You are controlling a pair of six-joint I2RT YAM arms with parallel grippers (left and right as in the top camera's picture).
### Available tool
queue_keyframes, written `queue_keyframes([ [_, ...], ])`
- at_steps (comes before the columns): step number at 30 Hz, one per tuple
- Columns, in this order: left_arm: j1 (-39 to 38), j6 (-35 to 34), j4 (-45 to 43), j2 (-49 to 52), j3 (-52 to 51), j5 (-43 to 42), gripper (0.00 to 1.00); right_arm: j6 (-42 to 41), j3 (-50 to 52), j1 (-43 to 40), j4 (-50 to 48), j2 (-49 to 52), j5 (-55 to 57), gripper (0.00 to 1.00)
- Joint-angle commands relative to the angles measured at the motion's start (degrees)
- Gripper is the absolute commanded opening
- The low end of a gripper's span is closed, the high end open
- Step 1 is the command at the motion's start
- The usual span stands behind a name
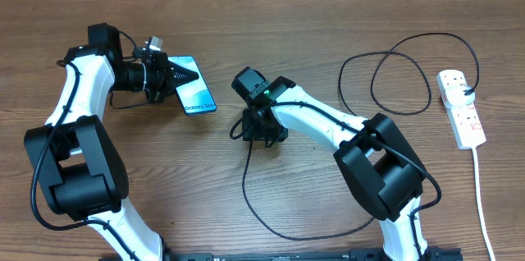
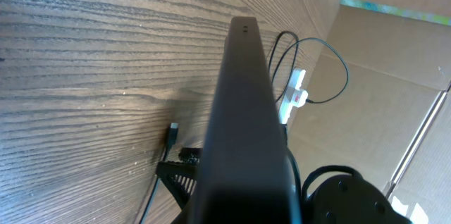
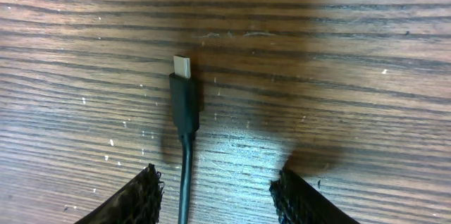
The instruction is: Plug charger to phone and switch on socket
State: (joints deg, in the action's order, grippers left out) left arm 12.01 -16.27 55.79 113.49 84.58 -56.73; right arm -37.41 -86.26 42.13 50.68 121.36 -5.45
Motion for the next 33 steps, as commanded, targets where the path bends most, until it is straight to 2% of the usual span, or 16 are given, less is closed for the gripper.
queue_keyframes([
  [1, 0.00, 1.33, 0.46, -0.90, 0.76, -1.75, 0.04, -0.74, -0.50, 0.48, 0.83, 2.16, 3.89, 0.52],
  [7, 0.00, 1.55, 1.03, -0.90, 0.76, -1.77, 0.04, 3.41, -1.60, -3.67, 10.73, 2.16, 6.80, 0.54],
  [11, 0.00, 1.97, 1.01, -0.90, 0.76, -1.75, 0.04, 3.34, -1.88, -8.83, 19.43, 2.16, 16.61, 0.57],
  [13, 0.00, 1.97, 0.96, -0.90, 0.76, -1.75, 0.04, 3.39, -1.88, -12.59, 21.84, 2.16, 17.86, 0.58],
  [16, -0.02, 2.16, 0.96, -0.90, 0.76, -1.73, 0.04, 3.37, -1.88, -17.86, 22.27, 2.16, 11.13, 0.64],
  [20, -0.02, 2.16, 0.98, -0.90, 0.76, -1.73, 0.04, 2.84, -1.84, -20.41, 22.25, 2.16, 2.40, 0.69],
  [28, -0.02, 2.64, 0.92, -0.90, 0.76, -1.27, 0.04, -3.34, 2.71, -19.43, 20.55, 2.16, 1.14, 0.60],
  [33, -0.02, 2.58, 0.50, -0.90, 0.76, -1.31, 0.04, -4.70, 4.55, -17.38, 18.08, 2.16, -0.72, 0.49],
])
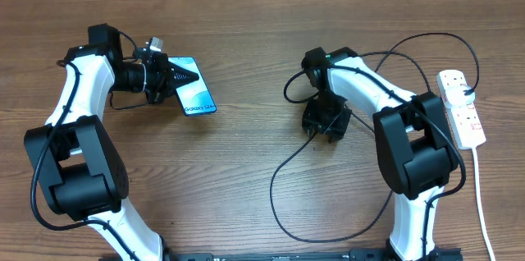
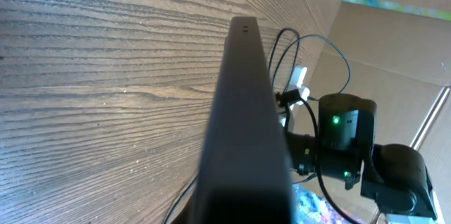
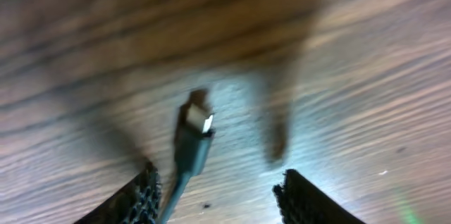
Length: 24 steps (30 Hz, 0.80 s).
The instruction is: Plug charger to phone and switch on socket
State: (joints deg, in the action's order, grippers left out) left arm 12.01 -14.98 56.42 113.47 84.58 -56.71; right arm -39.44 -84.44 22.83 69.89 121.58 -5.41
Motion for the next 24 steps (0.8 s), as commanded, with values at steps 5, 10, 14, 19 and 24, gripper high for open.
queue_keyframes([
  [5, -0.02, 1.31, 0.04, -0.87, 0.76, -1.33, 0.04, -3.04, 2.73, 1.95, -4.28, 1.95, -0.70, 0.39],
  [10, -0.02, 1.31, 0.39, -0.87, 0.76, -1.33, 0.04, -4.11, 2.73, 1.81, -6.21, 1.95, 0.31, 0.31],
  [14, -0.02, 1.33, 0.35, -0.87, 0.76, -1.31, 0.04, -4.07, 2.73, 1.81, -6.12, 1.95, 2.91, 0.32],
  [19, -0.02, 1.38, 0.33, -0.87, 0.76, -1.31, 0.04, -4.09, 2.73, 1.81, -5.51, 1.95, 5.60, 0.35],
  [24, -0.02, 1.75, 0.35, -0.87, 0.76, -1.31, 0.04, -4.09, 2.73, 1.81, -5.77, 1.95, 6.73, 0.35],
])
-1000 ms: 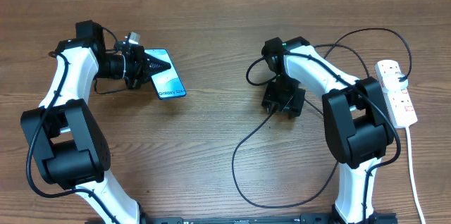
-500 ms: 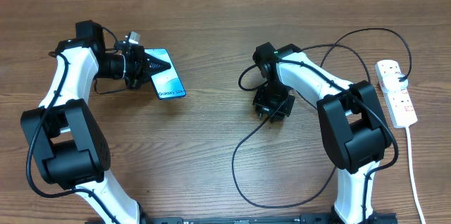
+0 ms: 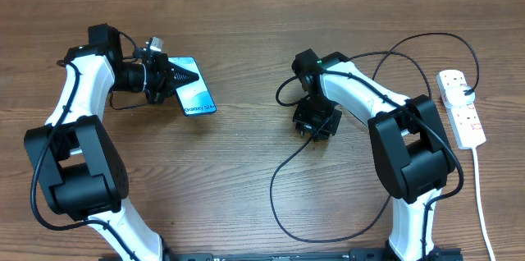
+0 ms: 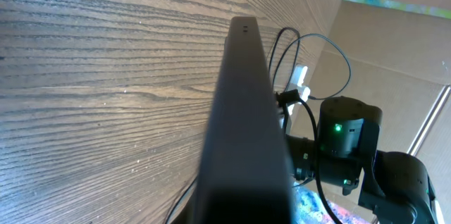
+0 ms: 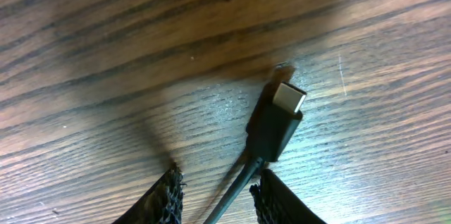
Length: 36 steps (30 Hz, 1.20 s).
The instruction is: Plug charger to phone and switch on socket
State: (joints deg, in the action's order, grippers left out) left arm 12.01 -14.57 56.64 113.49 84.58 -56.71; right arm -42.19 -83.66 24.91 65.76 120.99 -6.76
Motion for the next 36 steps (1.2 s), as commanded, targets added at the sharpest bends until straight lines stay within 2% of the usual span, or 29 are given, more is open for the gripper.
queue_keyframes([
  [1, -0.02, 1.31, 0.13, -0.90, 0.76, -1.31, 0.04, -1.33, 1.95, -0.26, -1.73, 2.54, 8.52, 0.35],
  [11, -0.02, 1.36, 0.11, -0.90, 0.76, -1.11, 0.04, -1.31, 1.92, -0.33, -2.29, 2.54, 11.67, 0.35],
  [14, -0.02, 1.77, 0.11, -0.90, 0.76, -1.11, 0.04, -1.31, 1.92, -0.33, -2.29, 2.54, 11.67, 0.25],
  [17, -0.02, 1.84, 0.11, -0.90, 0.76, -1.11, 0.04, -1.27, 1.92, -0.33, -2.38, 2.54, 11.67, 0.06],
  [18, -0.02, 1.84, 0.11, -0.90, 0.76, -1.11, 0.04, -0.98, 1.92, -0.33, -2.54, 2.54, 11.65, 0.04],
  [27, -0.02, 2.38, 0.11, -0.90, 0.76, -1.11, 0.04, 3.28, 1.84, -0.33, -3.76, 2.54, 9.64, 0.04],
  [32, -0.02, 2.38, 0.11, -0.90, 0.76, -1.11, 0.04, 3.28, 1.86, -0.33, -3.72, 2.54, 9.62, 0.17],
  [36, -0.02, 2.38, 0.11, -0.90, 0.76, -1.11, 0.04, 3.28, 1.86, -0.33, -3.58, 2.54, 9.60, 0.20],
])
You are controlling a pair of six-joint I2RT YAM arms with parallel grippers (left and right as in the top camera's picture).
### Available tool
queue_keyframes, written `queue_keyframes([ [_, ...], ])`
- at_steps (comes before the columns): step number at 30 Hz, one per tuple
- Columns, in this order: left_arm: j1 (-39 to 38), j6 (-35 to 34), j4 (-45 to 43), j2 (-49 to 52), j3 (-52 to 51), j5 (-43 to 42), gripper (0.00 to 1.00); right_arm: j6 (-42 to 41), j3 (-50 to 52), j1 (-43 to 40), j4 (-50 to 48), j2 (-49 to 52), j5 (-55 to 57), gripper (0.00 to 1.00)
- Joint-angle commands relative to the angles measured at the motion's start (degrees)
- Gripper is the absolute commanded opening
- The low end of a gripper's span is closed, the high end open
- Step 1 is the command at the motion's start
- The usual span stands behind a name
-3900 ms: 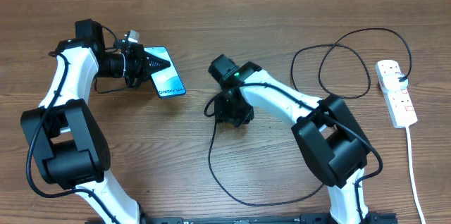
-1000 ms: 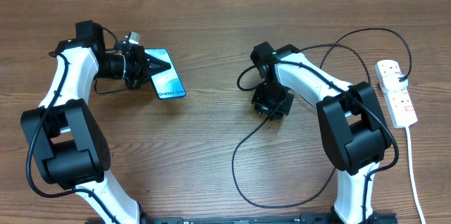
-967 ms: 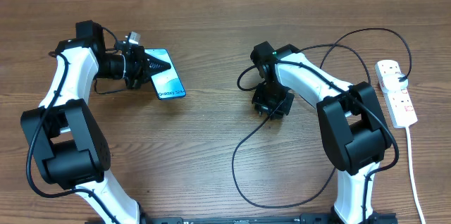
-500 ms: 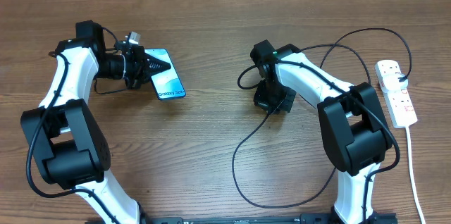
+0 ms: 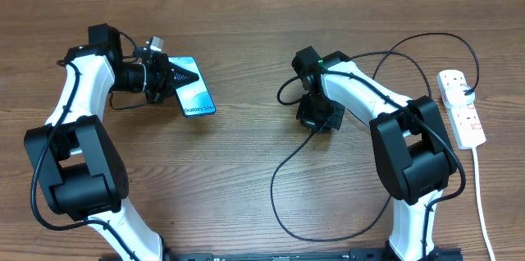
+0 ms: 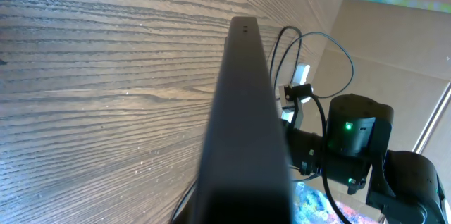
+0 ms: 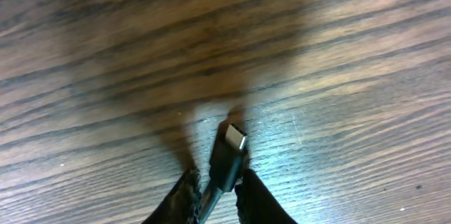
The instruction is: Plug charger to phone and switch on socket
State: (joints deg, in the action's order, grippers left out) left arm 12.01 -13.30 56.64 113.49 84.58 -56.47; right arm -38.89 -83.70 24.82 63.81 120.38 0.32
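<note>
My left gripper (image 5: 170, 77) is shut on the far end of a phone (image 5: 197, 90) with a blue screen, which it holds at a tilt over the table's left. In the left wrist view the phone (image 6: 243, 111) shows edge-on as a dark slab. At mid-table my right gripper (image 5: 320, 118) points down. Its fingers (image 7: 184, 194) pinch the black charger plug (image 7: 227, 155) from both sides, metal tip pointing away just above the wood. The right gripper's (image 7: 215, 185) jaws stand close together. The white socket strip (image 5: 461, 107) lies at the far right.
The black charger cable (image 5: 283, 203) runs from the plug in a big loop toward the front edge, with more loops (image 5: 402, 72) at the back right leading to the strip. A white cord (image 5: 482, 203) leaves the strip toward the front. The brown wooden table (image 5: 205, 179) lies under all.
The right gripper's fingers have drawn together from a wider stance and now pinch the plug, which stands straighter between them. The left gripper and phone have not moved.
The right gripper stood open over the plug lying left of centre. Then gripper and plug were farther right, the fingers still wide. Then the fingers were narrower around the tilted plug, and now they are shut on it. The left gripper held the phone throughout.
</note>
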Motion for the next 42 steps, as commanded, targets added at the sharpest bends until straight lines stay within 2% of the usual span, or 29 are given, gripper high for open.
queue_keyframes([
  [1, -0.02, 1.11, 0.09, -0.90, 0.76, -1.36, 0.04, 0.11, 1.90, -0.24, -1.64, 3.15, 2.34, 0.16],
  [2, -0.02, 1.11, 0.09, -0.90, 0.76, -1.36, 0.04, 1.01, 1.88, -0.24, -1.66, 3.15, 1.05, 0.04],
  [7, -0.02, 1.09, 0.11, -0.90, 0.76, -1.40, 0.04, 6.23, 1.88, -0.28, -2.97, 3.15, -8.00, 0.04],
  [11, -0.02, 0.61, 0.22, -0.90, 0.76, -1.40, 0.04, 9.31, 1.84, -0.50, -3.76, 3.13, -8.20, 0.04],
  [14, 0.00, -0.39, 0.44, -0.90, 0.76, -2.93, 0.04, 19.63, 0.63, -0.50, -4.13, 3.06, -12.22, 0.04],
  [17, -0.02, 1.38, -1.40, -0.90, 0.76, -7.32, 0.04, 31.15, -0.83, -0.87, -3.98, 1.01, -24.68, 0.04],
  [20, -0.02, 4.68, -3.32, -0.90, 0.76, -14.75, 0.04, 42.38, -0.81, -1.75, -3.43, -3.98, -41.79, 0.04],
  [23, -0.02, 10.32, -4.28, -0.90, 0.76, -25.99, 0.04, 55.21, -0.81, -2.12, 0.96, -9.03, -54.55, 0.04],
  [25, -0.04, 13.64, -4.28, -0.90, 0.76, -33.31, 0.04, 60.50, -0.81, -2.12, 4.55, -11.39, -59.39, 0.04],
  [28, -0.48, 13.73, -3.87, -1.01, 0.76, -34.12, 0.04, 66.53, -0.81, -1.97, 9.27, -13.05, -65.40, 0.04],
  [34, -4.42, 12.79, -0.92, -1.05, 0.76, -34.05, 0.04, 67.45, -0.66, -1.97, 10.34, -13.00, -74.71, 0.04],
  [39, -7.76, 6.23, -0.79, -1.05, 0.76, -34.05, 0.05, 66.93, -0.66, -1.66, 9.99, -13.00, -79.97, 0.04],
  [42, -8.72, 4.50, -0.76, -1.05, 0.76, -34.03, 0.05, 63.10, -0.66, -1.62, 8.39, -13.00, -80.15, 0.04],
])
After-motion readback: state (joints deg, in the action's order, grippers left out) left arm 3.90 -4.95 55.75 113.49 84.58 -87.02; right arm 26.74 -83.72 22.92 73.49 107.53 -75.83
